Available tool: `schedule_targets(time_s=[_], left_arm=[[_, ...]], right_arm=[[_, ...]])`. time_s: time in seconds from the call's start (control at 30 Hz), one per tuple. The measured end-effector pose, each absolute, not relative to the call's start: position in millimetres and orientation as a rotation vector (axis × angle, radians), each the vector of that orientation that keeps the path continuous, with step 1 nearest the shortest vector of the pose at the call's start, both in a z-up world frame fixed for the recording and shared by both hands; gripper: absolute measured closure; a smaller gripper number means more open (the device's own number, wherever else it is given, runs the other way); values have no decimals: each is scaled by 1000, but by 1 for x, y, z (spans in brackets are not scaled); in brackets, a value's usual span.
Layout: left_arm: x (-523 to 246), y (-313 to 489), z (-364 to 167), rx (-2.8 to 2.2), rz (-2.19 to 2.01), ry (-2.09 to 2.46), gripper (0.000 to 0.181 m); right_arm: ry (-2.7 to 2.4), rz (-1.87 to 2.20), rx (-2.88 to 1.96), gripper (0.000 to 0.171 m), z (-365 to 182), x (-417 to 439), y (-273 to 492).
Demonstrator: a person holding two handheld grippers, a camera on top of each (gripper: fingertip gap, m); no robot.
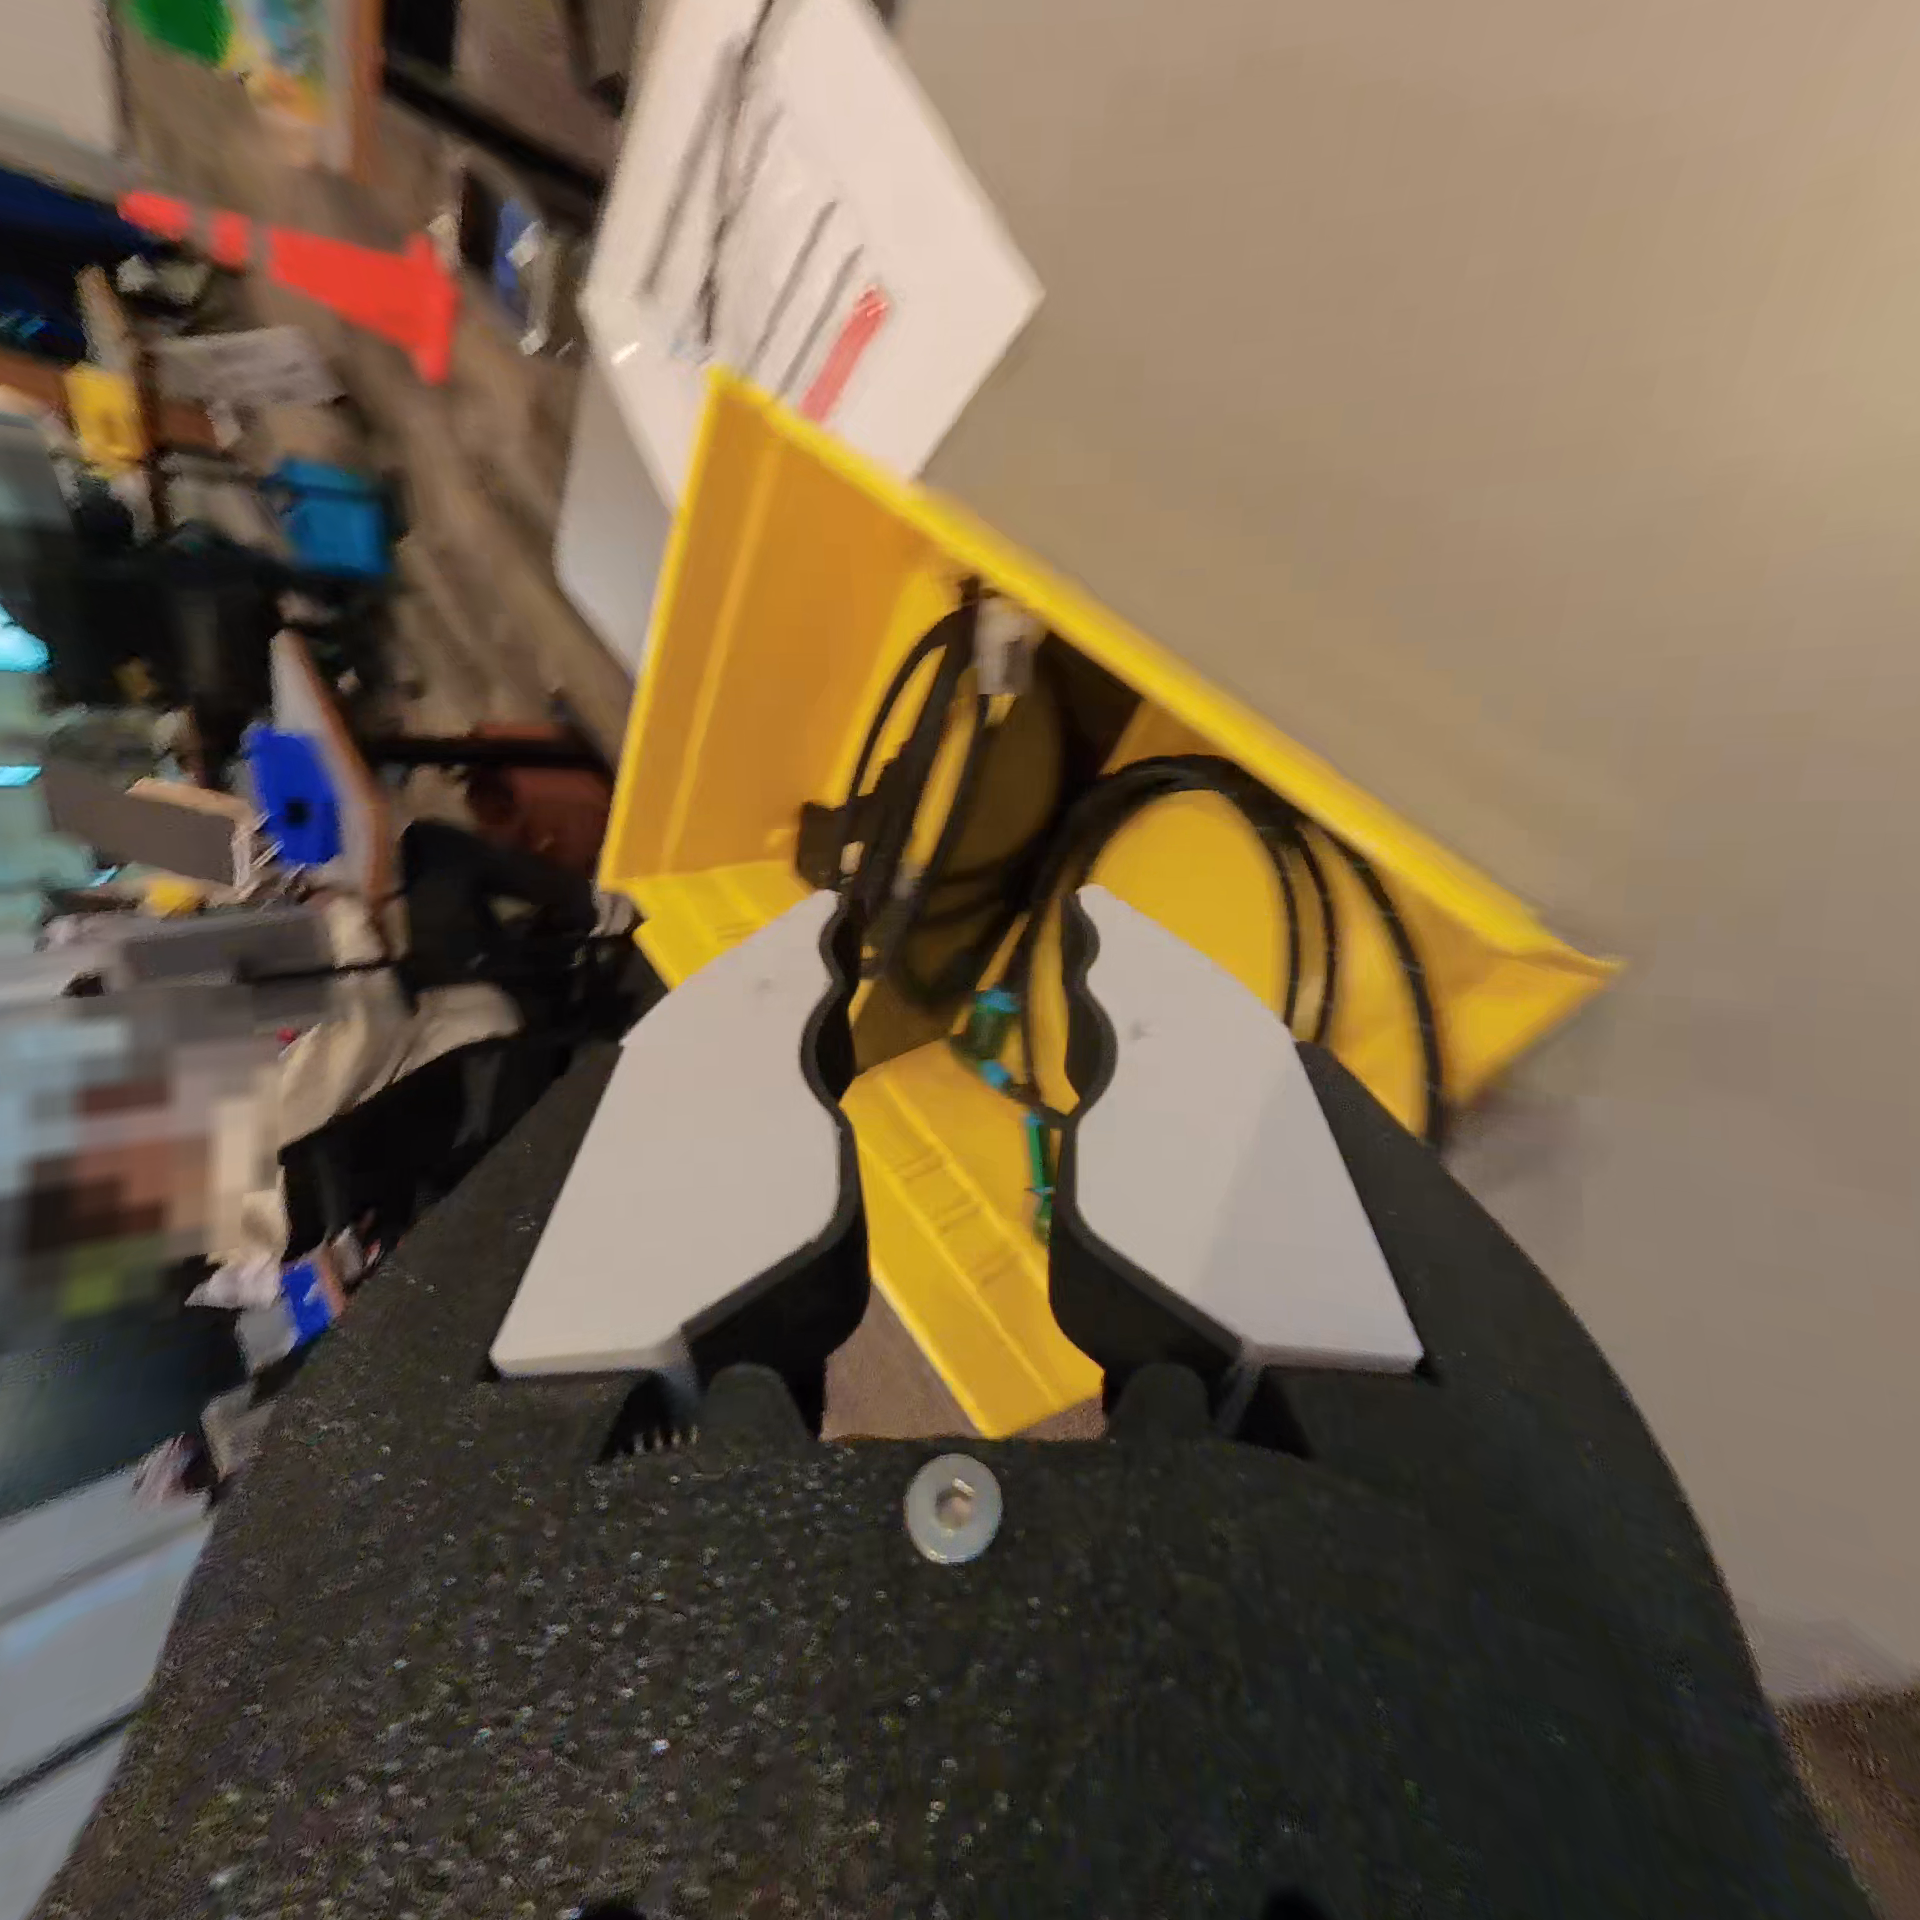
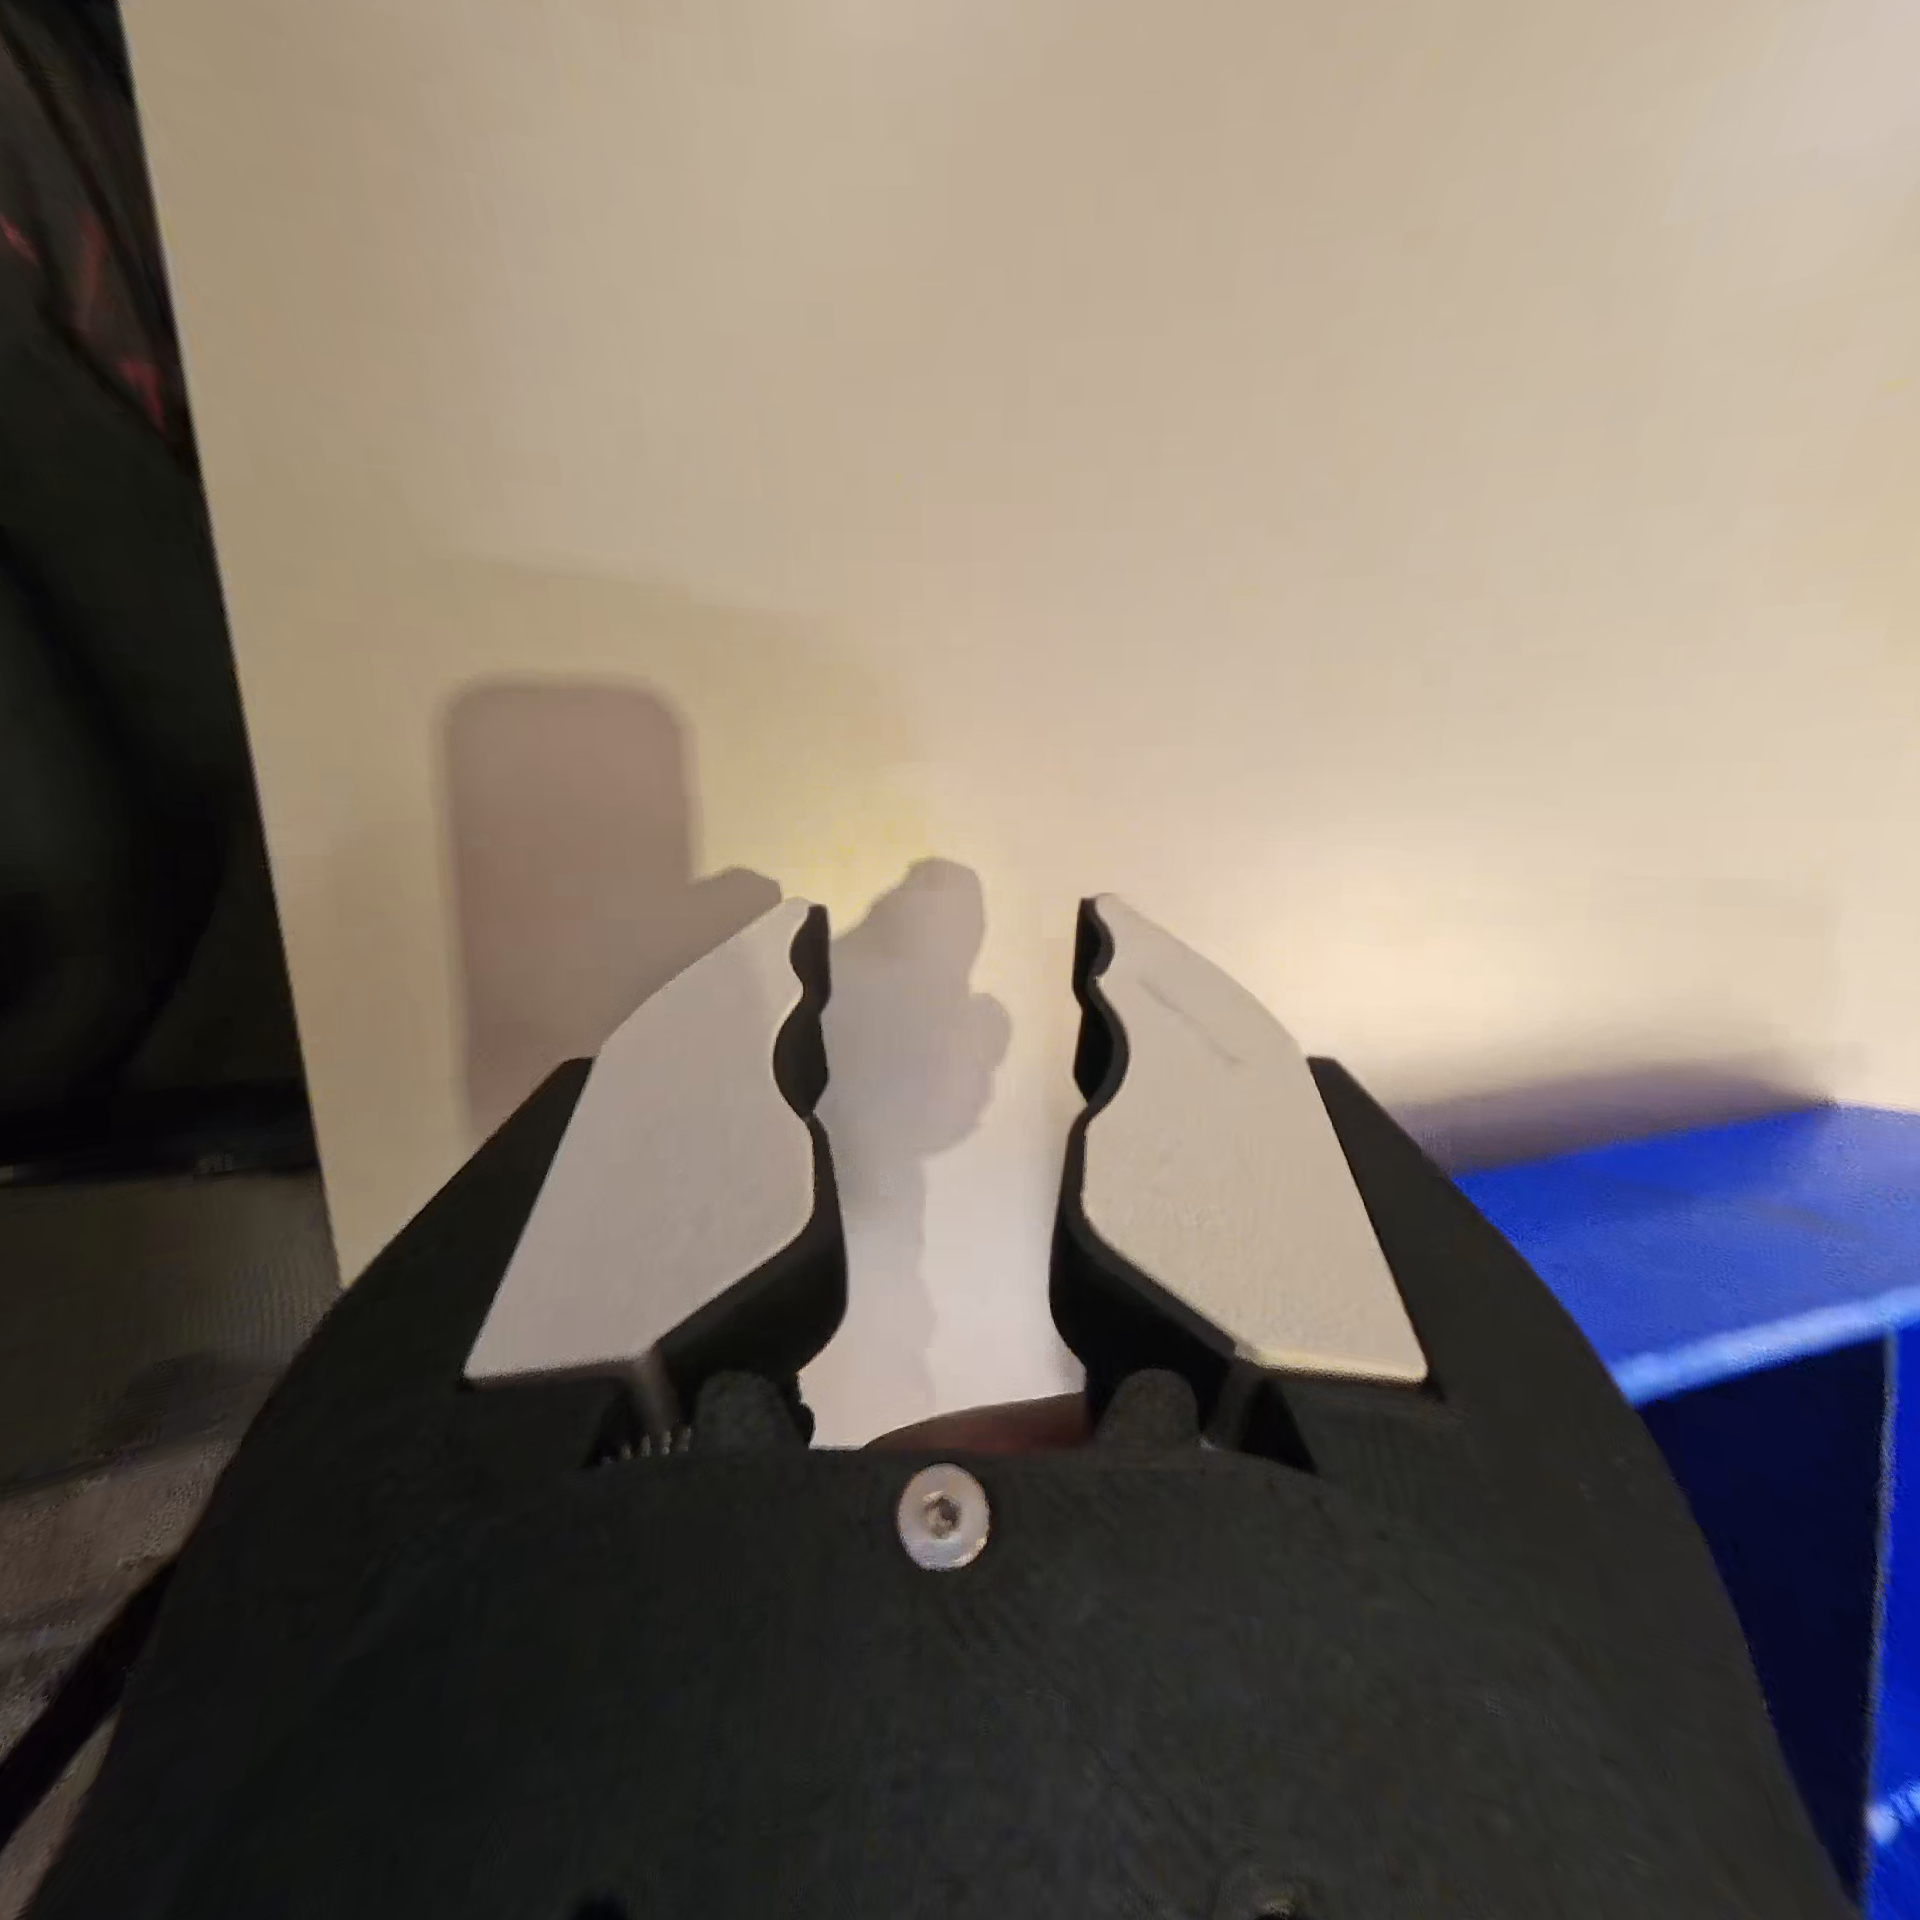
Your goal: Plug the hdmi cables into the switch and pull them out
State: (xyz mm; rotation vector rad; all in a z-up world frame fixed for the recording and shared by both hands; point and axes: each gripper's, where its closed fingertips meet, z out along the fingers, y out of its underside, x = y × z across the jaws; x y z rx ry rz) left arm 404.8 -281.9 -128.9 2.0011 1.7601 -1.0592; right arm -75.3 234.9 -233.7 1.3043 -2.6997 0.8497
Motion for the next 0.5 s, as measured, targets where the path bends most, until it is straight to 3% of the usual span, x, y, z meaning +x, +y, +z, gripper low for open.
schedule_targets(time_s=[0.1, 0.37, 0.5], left_arm=[[407, -323, -132, 1844, -1061, 1793, 139], [409, -363, -188, 2043, -766, 1772, 125], [412, -367, -211, 2107, -601, 1774, 132]], right_arm=[[-2731, 939, 1296, 126, -246, -53, 212], [-2803, 1071, 1275, 125, -270, -26, 184], [-2878, 1092, 1226, 125, -282, -28, 181]])
